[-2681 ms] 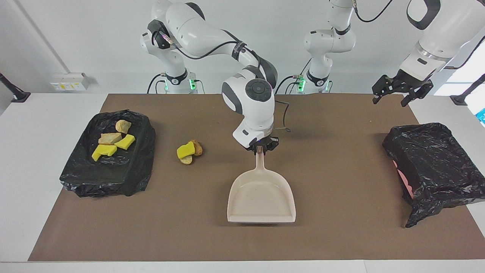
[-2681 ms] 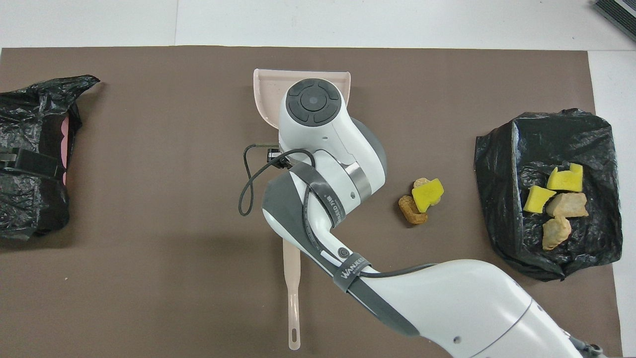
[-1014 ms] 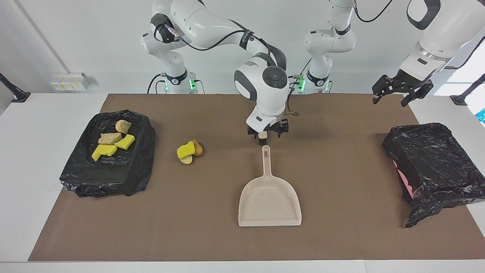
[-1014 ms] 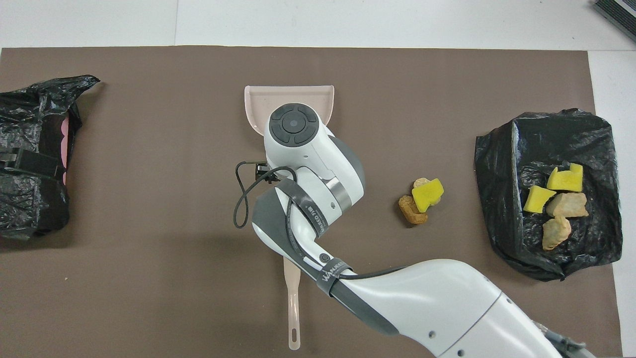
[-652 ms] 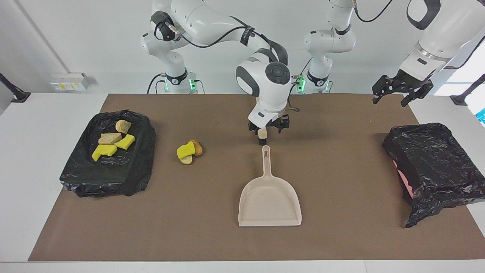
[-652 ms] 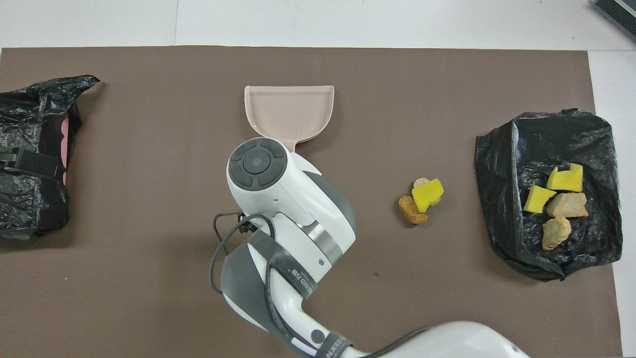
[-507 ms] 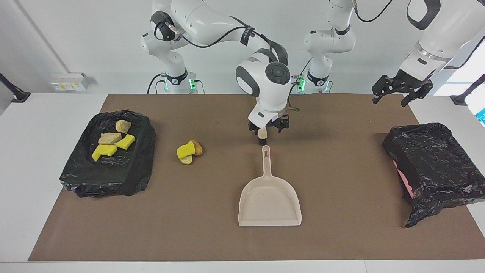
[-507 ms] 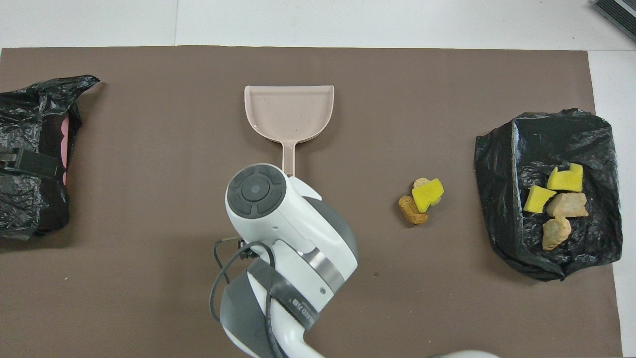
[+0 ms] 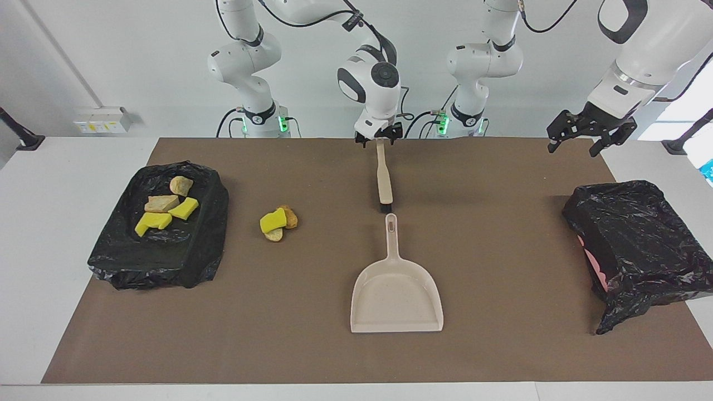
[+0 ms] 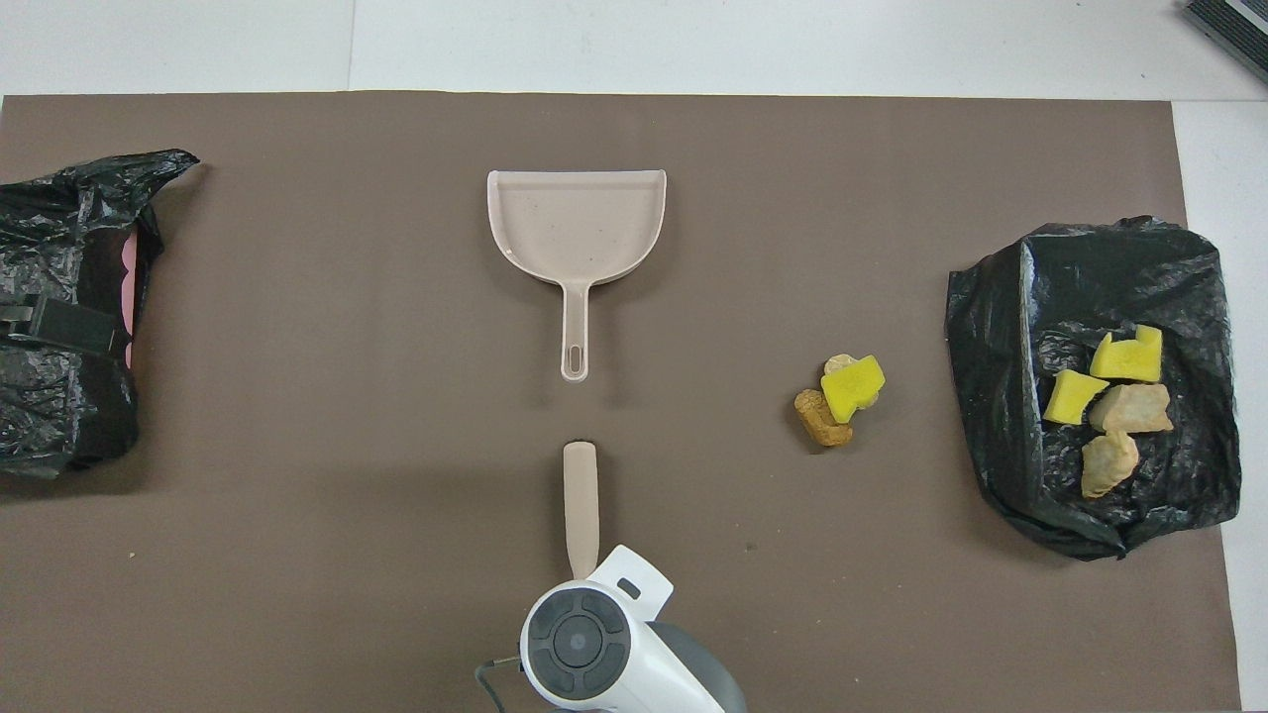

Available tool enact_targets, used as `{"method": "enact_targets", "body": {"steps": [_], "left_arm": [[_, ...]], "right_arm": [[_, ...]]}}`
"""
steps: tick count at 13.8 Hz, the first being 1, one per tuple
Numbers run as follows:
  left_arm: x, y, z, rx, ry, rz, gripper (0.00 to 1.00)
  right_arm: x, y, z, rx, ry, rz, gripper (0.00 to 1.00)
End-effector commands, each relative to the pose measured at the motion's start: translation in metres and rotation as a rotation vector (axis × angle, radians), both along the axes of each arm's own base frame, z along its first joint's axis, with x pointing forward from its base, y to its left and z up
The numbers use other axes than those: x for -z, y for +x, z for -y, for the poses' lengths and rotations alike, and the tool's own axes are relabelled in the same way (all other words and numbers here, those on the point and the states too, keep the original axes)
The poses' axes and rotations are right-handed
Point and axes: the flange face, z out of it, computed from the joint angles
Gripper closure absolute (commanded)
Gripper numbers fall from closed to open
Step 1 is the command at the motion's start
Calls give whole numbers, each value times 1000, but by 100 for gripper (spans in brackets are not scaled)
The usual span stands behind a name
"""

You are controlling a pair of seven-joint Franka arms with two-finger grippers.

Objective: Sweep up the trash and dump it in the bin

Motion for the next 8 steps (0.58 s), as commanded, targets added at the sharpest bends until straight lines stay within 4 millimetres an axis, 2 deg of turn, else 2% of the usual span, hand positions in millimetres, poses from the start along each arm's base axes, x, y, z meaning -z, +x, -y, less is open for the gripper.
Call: {"method": "enact_targets", "body": {"steps": [1,2,4,5,6,8], "left_arm": [[-3,-4,-2,-9,12,-7,0],[-2,-4,-2,-9,12,-8,0],[-2,-4,-2,-9,12,-8,0],[-2,-4,-2,-9,12,-8,0],[-3,-3,-2,-6,12,-2,0],[-3,-2,-2,-6,12,1,0]], "right_arm": [[-4,-7,5,60,15,7,0],[-2,-7,5,59,13,4,9],[-2,-7,5,59,13,3,69],[-2,-7,4,64,14,6,93],[-2,-6,4,86,9,4,100],[-4,-3,2,106,7,4,100]]}}
